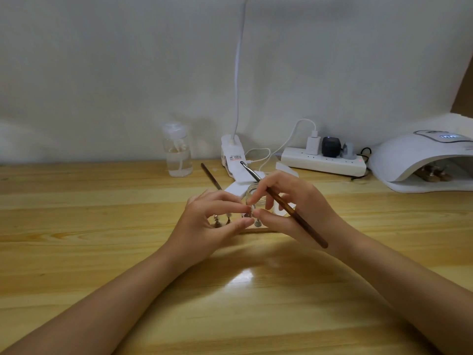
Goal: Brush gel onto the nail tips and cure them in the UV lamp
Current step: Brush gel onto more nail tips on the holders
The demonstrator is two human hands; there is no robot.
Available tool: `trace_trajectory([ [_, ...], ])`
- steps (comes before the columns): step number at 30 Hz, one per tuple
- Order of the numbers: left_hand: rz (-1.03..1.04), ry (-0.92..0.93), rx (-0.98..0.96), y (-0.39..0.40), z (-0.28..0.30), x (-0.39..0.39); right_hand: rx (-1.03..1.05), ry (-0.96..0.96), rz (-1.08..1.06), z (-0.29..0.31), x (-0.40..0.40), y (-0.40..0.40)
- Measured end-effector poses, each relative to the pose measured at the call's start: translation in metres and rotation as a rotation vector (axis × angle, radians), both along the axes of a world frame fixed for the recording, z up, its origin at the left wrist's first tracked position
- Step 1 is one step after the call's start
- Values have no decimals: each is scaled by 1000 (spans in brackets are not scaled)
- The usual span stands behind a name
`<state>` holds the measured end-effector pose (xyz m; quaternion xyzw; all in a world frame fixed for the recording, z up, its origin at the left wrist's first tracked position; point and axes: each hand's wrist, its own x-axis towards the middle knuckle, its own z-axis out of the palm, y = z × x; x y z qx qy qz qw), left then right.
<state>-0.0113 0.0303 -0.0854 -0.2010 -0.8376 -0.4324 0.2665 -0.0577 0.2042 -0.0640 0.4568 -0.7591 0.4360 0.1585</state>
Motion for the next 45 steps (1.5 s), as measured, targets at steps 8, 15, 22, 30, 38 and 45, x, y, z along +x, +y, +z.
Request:
trace_trajectory([
  [8, 23, 2, 101, -2, 0, 0, -110, -80, -56, 6, 2, -2],
  [15, 83, -45, 224, -8, 1, -3, -451, -286, -242, 18, -14, 6],
  [22, 77, -69, 224, -8, 0, -4, -160, -219, -437, 27, -38, -1],
  [30, 56, -65, 218, -9, 0, -3, 176, -135, -487, 22, -45, -20],
  [38, 67, -71, 231, -8, 0, -4, 100, -120, -472, 28, -46, -15],
  [45, 62, -76, 228, -7, 1, -3, -171, -317, -480, 32, -53, -1],
])
